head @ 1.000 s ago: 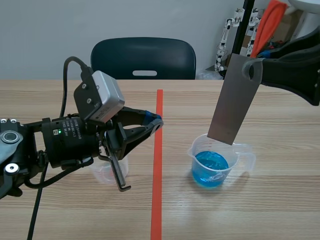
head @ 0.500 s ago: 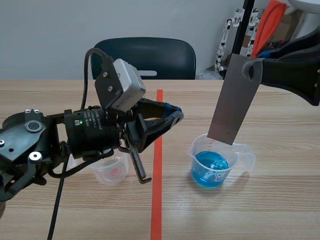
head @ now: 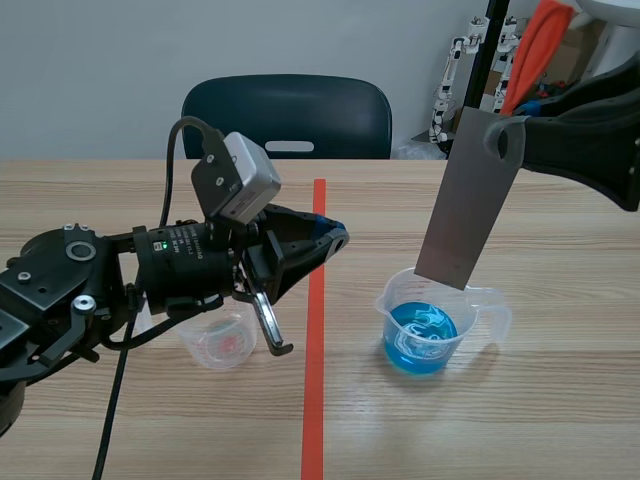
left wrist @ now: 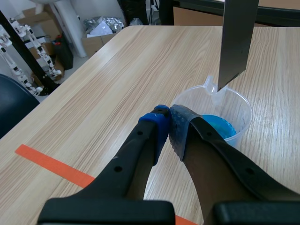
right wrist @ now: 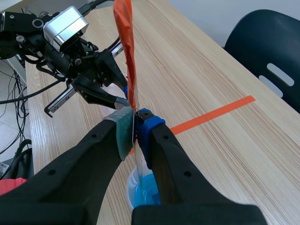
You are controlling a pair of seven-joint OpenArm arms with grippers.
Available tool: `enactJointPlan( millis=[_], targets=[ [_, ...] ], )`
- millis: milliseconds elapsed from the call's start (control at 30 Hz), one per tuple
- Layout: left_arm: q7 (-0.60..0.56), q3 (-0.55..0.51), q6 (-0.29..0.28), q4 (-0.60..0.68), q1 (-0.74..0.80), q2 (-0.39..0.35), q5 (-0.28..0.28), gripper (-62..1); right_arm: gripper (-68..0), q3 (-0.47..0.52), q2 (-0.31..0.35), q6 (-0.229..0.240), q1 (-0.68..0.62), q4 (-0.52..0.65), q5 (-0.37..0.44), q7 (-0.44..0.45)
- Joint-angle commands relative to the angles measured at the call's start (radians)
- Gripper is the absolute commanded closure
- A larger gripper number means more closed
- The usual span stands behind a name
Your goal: Do the redox reaction experiment. raise the plate out of the solution
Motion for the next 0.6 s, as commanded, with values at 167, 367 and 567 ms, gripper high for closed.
enactJointPlan(
  millis=[167,367,567],
  targets=[
    [-0.019,0.057,-0.002,0.017,-0.02,0.024,-0.014,-3.2,-0.6,0.023,0.013,0.0,0.014,0.008,0.011,0.026],
    [-0.023,0.12,-0.002,0.017,-0.034,0.031,-0.015,-3.2,-0.6,0.023,0.013,0.0,0.014,0.008,0.011,0.029],
    [-0.022,0.12,-0.002,0.017,-0.034,0.041,-0.02,-3.2,-0.6,0.023,0.013,0.0,0.014,0.008,0.011,0.028]
  ],
)
